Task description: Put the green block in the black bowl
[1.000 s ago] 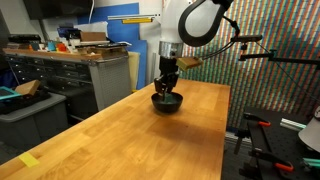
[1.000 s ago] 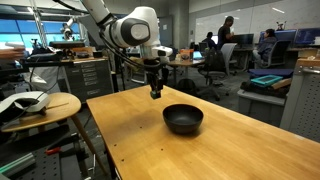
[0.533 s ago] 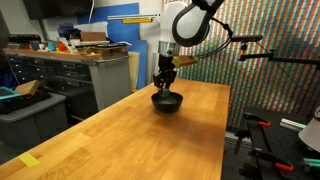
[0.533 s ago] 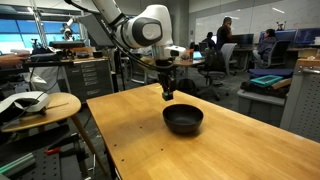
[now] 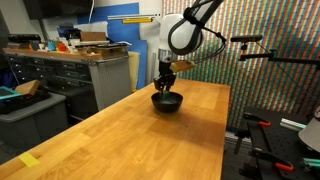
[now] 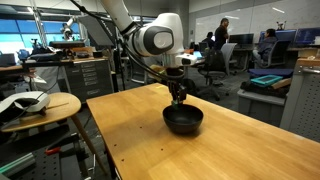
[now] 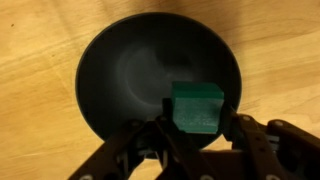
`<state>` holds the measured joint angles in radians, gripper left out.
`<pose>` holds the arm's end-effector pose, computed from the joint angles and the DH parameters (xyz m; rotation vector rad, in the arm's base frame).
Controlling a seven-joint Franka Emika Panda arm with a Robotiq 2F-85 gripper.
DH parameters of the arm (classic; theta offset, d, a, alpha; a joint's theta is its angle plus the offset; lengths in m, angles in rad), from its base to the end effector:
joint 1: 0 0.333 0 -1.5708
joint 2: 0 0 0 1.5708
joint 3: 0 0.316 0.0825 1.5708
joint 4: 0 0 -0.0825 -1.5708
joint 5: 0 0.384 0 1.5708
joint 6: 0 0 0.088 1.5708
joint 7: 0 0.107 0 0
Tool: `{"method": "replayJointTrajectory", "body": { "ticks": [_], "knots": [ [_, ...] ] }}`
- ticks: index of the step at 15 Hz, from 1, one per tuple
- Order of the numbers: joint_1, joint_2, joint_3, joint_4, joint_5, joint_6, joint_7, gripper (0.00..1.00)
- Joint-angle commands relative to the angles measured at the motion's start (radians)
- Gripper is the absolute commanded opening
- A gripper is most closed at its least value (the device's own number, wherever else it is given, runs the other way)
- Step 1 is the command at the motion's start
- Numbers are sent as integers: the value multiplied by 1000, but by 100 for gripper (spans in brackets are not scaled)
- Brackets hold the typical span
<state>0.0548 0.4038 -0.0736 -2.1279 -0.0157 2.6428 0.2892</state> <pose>0.5869 -0.0102 0.2277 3.0829 -0.4456 0.1808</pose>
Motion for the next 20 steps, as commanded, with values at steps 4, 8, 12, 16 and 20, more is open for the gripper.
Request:
{"method": "replayJointTrajectory", "body": {
  "ticks": [4,8,12,16,20],
  "knots": [
    [-24,147,-30,114,-6,57,-35,22],
    [-36,199,-40,132,-1,68,-56,22],
    [-51,217,-31,138,13,63,-70,72],
    [-53,187,-28,123,21,63,-70,99],
    [-53,137,-22,96,24,46,-76,100]
  ]
}}
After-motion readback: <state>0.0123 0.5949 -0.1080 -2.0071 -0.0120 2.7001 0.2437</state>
